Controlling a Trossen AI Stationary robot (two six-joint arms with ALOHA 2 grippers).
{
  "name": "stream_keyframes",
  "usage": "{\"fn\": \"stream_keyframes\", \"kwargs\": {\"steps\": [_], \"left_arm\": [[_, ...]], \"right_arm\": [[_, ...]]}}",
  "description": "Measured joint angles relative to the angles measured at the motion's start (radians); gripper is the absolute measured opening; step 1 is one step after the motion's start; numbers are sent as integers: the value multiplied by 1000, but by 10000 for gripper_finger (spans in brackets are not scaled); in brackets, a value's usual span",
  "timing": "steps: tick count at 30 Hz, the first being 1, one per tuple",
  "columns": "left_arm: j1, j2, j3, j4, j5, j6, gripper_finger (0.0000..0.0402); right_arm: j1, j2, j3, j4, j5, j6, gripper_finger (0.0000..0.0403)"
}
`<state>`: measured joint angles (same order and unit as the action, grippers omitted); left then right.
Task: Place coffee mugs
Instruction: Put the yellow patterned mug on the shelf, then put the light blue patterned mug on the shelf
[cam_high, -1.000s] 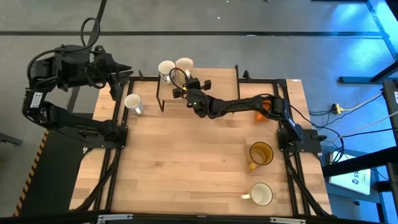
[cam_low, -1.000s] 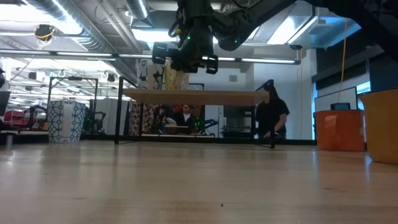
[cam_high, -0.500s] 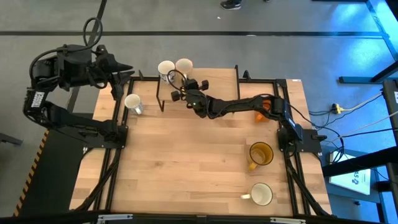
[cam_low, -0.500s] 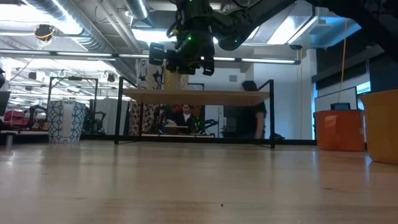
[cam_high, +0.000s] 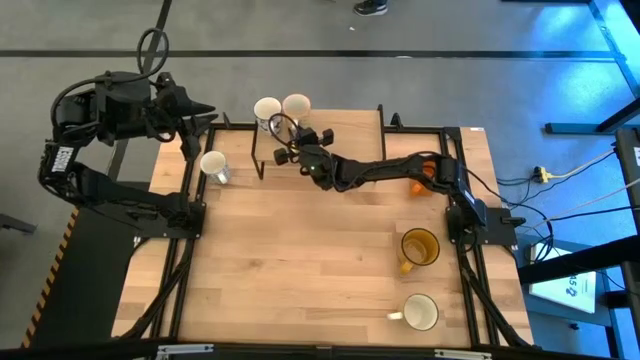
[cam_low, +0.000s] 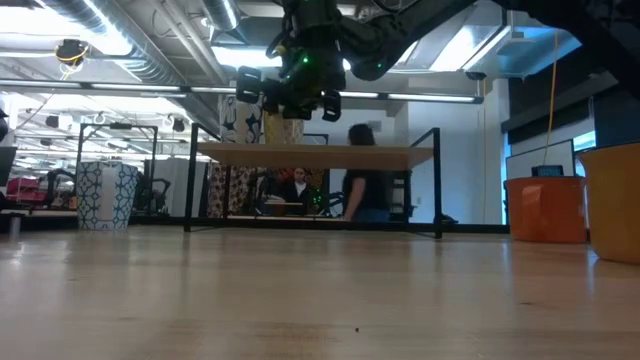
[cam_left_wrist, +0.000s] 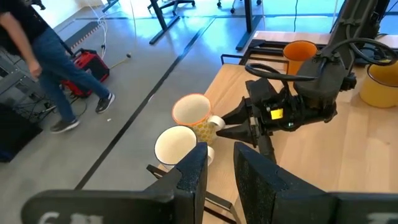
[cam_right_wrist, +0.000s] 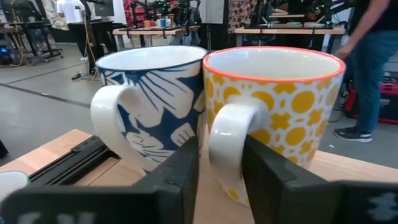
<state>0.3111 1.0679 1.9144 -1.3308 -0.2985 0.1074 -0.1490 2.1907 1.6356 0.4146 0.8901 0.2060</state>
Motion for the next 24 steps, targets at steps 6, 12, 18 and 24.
{"fn": "stream_keyframes", "kwargs": {"steps": [6, 12, 18, 24], "left_arm": [[0, -1, 0, -5, 0, -13, 72], [0, -1, 0, -86, -15, -55, 72], [0, -4, -51, -164, -20, -196, 72], [11, -27, -251, -176, -11, -275, 78]], "right_arm": [[14, -10, -1, -1, 44, -10, 192], [56, -83, 1, -37, 53, -103, 241], [146, -205, 0, -238, -27, -104, 242], [218, -327, 2, -502, -303, -48, 227]]}}
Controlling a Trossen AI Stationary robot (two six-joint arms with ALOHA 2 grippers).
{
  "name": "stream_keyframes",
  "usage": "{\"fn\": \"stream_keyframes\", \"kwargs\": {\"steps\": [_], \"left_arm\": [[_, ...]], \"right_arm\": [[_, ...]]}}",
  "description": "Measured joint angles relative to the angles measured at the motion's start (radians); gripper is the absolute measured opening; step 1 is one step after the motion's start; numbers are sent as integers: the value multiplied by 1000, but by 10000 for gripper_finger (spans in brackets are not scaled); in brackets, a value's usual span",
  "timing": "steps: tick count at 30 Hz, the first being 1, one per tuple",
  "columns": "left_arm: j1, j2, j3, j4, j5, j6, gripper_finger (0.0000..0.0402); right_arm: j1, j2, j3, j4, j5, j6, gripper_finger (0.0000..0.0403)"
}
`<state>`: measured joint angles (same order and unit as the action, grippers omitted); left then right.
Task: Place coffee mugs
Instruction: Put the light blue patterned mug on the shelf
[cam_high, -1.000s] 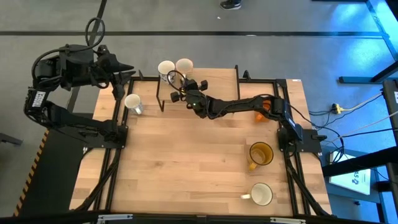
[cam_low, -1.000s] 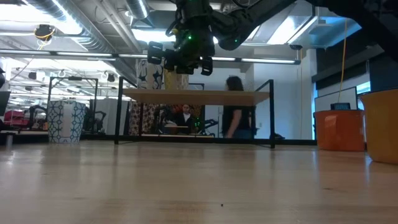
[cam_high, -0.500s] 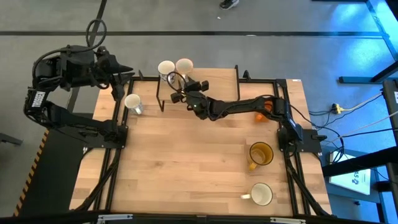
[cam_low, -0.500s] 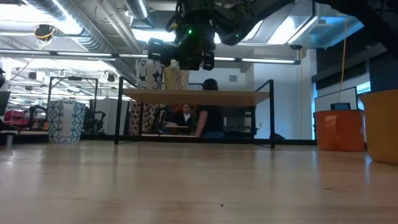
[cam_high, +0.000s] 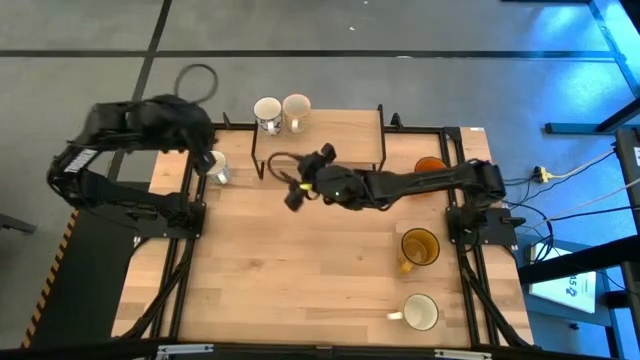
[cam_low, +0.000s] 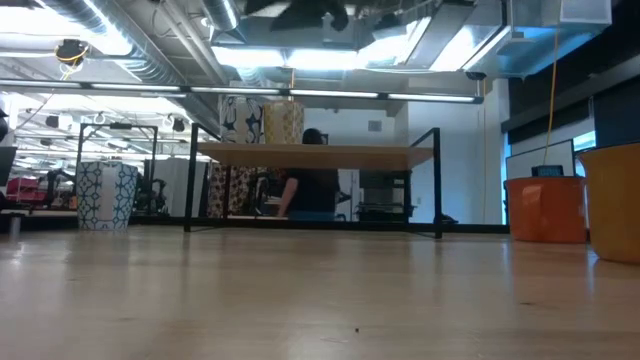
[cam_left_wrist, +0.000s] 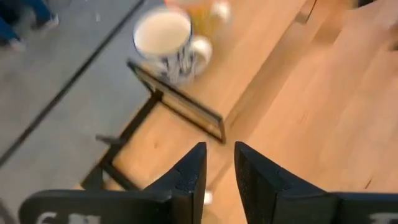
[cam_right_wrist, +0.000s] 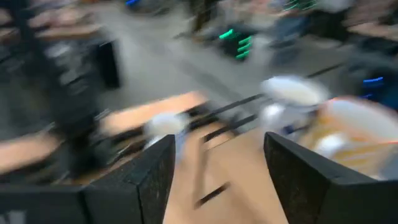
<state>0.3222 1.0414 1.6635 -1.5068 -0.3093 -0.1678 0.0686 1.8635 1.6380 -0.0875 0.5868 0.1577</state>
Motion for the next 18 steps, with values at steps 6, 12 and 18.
{"fn": "stream_keyframes", "kwargs": {"steps": [6, 12, 18], "left_arm": [[86, 5, -204, 44, 108, -35, 126], [231, 4, -372, 132, 172, -35, 151], [330, 4, -555, 207, 179, -85, 150]], "right_arm": [[4, -77, -2, -330, -131, 93, 207], [17, -125, -2, -571, -157, 125, 192], [48, -177, -89, -626, -127, 119, 188]]}}
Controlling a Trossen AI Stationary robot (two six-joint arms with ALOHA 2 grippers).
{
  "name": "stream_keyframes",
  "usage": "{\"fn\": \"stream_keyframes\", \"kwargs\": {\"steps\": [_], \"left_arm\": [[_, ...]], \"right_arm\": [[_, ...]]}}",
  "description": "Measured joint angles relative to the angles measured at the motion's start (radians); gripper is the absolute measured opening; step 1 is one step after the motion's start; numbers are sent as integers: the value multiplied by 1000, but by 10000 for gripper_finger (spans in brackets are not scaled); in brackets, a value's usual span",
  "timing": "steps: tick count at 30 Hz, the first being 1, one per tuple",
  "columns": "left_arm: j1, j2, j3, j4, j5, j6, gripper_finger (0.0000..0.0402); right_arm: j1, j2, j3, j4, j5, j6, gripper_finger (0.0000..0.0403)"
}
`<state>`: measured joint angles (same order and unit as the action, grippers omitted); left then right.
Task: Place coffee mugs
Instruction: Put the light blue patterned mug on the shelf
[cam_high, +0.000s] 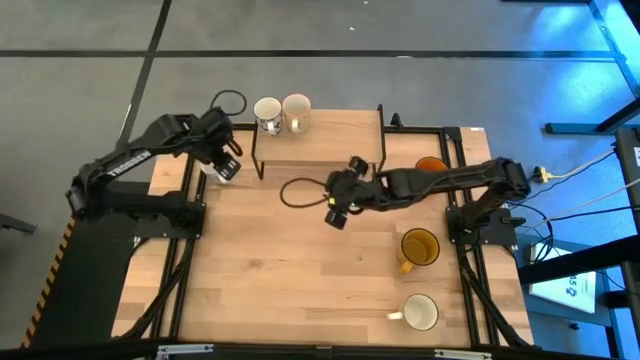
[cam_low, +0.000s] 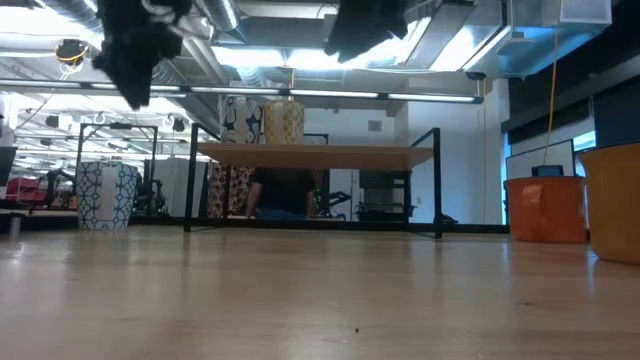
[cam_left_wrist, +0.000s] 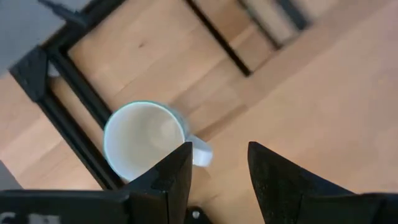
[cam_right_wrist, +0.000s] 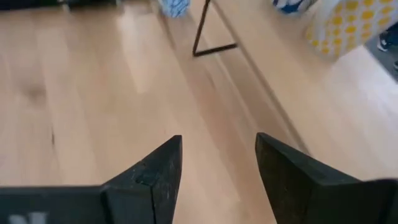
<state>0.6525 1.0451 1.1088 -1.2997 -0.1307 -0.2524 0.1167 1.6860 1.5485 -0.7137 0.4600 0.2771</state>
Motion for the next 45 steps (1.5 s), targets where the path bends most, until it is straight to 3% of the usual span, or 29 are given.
{"fn": "stream_keyframes", "kwargs": {"steps": [11, 29, 33, 39, 45], "left_arm": [[113, 32, -196, 172, -15, -29, 149], [192, 106, -347, 329, -5, 11, 145], [197, 122, -357, 330, -4, 50, 114], [196, 123, -357, 330, 35, 116, 24], [196, 107, -356, 314, 68, 109, 16]], "right_arm": [[2, -78, -188, 28, -9, 34, 188], [2, -80, -193, 78, -8, 36, 188], [2, -80, -193, 89, 0, 36, 188], [2, -80, -193, 97, 0, 36, 188], [11, -79, -193, 153, -3, 37, 188]]}}
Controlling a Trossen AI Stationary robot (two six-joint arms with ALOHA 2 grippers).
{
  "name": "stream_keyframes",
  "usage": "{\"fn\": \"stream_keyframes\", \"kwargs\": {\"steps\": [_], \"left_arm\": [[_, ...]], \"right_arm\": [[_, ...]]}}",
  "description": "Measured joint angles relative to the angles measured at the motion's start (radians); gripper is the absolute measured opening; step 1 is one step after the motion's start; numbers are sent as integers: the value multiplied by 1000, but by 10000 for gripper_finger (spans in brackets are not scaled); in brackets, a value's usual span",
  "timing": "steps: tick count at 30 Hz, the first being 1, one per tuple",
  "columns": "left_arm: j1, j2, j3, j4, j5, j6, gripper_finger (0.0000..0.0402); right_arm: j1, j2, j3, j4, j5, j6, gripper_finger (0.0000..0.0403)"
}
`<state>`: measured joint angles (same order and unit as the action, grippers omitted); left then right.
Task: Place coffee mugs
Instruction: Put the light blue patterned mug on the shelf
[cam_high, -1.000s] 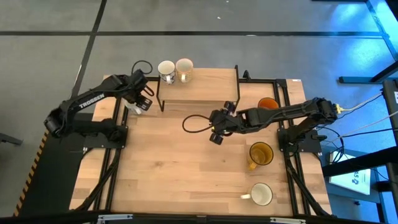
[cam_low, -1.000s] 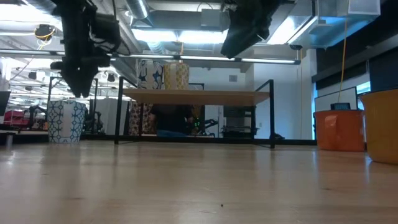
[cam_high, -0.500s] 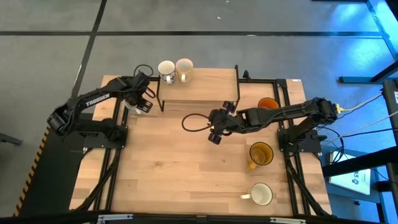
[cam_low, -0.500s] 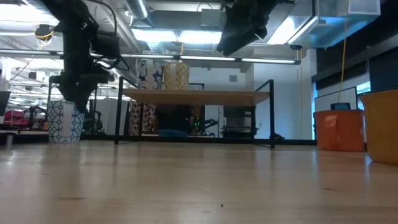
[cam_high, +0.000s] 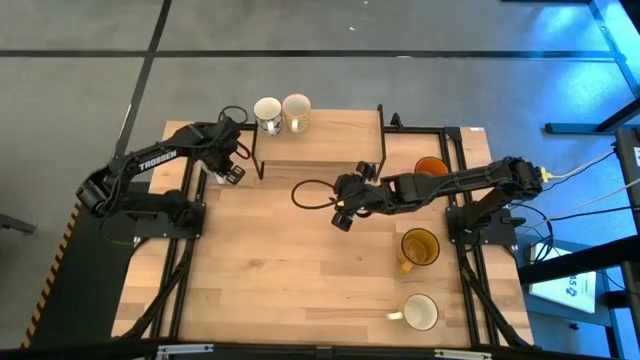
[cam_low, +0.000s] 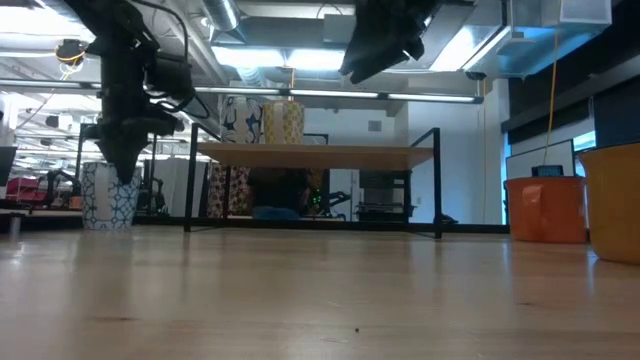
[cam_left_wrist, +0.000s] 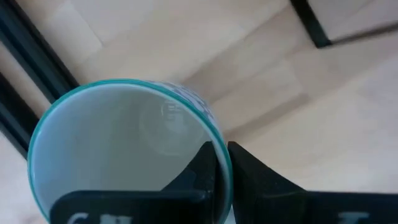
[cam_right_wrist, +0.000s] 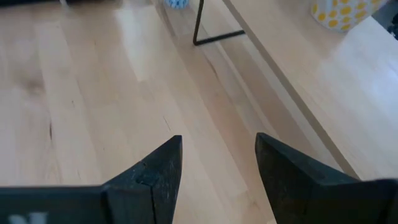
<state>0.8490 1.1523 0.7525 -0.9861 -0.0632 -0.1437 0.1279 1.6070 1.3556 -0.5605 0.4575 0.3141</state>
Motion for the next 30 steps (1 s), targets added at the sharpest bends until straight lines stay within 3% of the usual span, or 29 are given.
{"fn": "stream_keyframes", "kwargs": {"steps": [8, 16, 24, 30], "left_arm": [[-33, -149, 129, -188, 111, 3, 16], [-158, -265, 305, -335, 241, 21, 16], [-351, -283, 443, -398, 234, -85, 16], [-505, -273, 540, -397, 194, -198, 16]], "right_arm": [[51, 0, 0, 104, 4, -4, 188], [71, 1, 0, 224, 3, -5, 188], [69, 52, -2, 346, -12, -34, 188], [69, 92, -1, 468, -96, -60, 188]]}}
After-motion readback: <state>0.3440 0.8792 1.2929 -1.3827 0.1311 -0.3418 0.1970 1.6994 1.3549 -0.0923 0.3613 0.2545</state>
